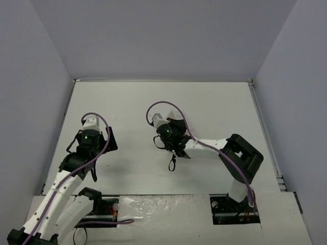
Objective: Build the wood block tower
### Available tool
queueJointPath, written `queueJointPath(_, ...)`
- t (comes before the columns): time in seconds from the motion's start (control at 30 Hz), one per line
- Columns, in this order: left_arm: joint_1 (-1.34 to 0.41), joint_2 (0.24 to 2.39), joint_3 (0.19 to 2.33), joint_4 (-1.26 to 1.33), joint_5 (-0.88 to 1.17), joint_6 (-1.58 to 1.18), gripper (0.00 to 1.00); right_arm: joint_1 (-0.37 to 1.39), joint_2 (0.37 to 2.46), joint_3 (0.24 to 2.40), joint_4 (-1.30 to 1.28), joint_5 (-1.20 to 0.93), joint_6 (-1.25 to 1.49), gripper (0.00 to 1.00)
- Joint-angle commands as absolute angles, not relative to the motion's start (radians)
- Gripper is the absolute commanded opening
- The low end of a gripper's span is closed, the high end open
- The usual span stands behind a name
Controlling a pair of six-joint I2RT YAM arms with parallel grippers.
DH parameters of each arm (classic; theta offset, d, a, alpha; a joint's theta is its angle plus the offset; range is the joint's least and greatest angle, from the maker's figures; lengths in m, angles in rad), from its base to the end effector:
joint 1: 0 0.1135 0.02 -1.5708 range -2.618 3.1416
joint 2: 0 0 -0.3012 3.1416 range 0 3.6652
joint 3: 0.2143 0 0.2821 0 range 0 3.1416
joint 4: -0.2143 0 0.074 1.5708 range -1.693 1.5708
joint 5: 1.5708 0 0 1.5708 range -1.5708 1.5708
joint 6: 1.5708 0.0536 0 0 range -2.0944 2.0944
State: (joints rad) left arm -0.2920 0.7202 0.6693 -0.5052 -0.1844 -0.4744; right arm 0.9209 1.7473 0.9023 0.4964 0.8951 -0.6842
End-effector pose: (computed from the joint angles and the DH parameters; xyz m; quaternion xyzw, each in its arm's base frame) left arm 0.1748 -0.0423 0.2912 -0.1238 0.8626 -0.1063 0.4788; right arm 0.2764 0.2946 0.2069 -0.3584 0.6916 -0.2909 0.5555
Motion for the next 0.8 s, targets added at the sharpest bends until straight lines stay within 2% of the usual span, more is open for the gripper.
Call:
queueJointPath(0.0, -0.284, 0.717, 0.672, -0.431, -0.203, -0.462, 0.97, 0.997, 1.767, 0.858, 0.604, 1.028, -0.696, 0.0)
queueJointPath(0.13, -0.284, 0.713, 0.672, -0.43, -0.211, -0.46, 0.97, 1.073, 1.805, 0.859, 0.611, 1.06, -0.663, 0.02)
queueJointPath(0.2, -0.284, 0.711, 0.672, -0.431, -0.216, -0.459, 0.97, 1.101, 1.814, 0.863, 0.605, 1.063, -0.65, 0.22)
queueJointPath(0.23, -0.284, 0.709, 0.672, -0.43, -0.216, -0.459, 0.97, 1.111, 1.816, 0.868, 0.596, 1.062, -0.645, 0.29)
queueJointPath(0.43, -0.284, 0.71, 0.672, -0.429, -0.219, -0.457, 0.97, 1.147, 1.789, 0.92, 0.49, 1.017, -0.548, 0.44)
queueJointPath(0.77, -0.284, 0.715, 0.67, -0.426, -0.207, -0.462, 0.97, 1.086, 1.514, 1.047, 0.21, 0.753, -0.323, 0.77)
